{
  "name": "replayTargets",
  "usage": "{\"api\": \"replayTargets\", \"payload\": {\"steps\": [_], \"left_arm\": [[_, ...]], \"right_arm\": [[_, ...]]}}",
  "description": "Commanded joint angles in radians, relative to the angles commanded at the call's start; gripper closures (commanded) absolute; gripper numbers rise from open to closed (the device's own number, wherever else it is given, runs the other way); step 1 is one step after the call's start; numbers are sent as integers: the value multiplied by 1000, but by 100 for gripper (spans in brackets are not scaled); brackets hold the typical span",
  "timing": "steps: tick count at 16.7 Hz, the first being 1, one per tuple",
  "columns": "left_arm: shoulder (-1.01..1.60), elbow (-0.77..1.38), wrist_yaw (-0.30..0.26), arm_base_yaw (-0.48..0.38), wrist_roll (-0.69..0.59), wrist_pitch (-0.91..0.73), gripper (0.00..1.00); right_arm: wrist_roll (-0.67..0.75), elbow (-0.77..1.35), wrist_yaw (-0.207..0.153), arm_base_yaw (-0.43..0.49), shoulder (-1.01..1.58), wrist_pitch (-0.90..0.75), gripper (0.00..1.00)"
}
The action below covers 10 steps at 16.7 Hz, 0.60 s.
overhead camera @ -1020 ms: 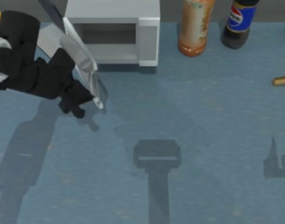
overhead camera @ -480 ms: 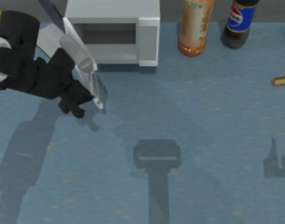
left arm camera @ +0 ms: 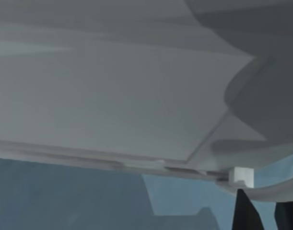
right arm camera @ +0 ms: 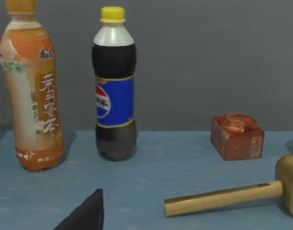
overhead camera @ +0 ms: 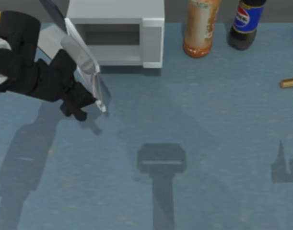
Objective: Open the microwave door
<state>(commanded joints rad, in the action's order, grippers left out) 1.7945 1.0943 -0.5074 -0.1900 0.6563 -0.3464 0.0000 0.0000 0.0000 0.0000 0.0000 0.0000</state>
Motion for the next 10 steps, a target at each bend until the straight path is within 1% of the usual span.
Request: {"api": "replayTargets", "payload": {"steps": [4, 10], "left_arm": [[0, -4, -5, -3, 0, -3, 100], [7, 18, -37, 25, 75, -43, 100]], "right_arm": [[0, 0, 0, 0, 0, 0, 0], [0, 0, 0, 0, 0, 0, 0]]}}
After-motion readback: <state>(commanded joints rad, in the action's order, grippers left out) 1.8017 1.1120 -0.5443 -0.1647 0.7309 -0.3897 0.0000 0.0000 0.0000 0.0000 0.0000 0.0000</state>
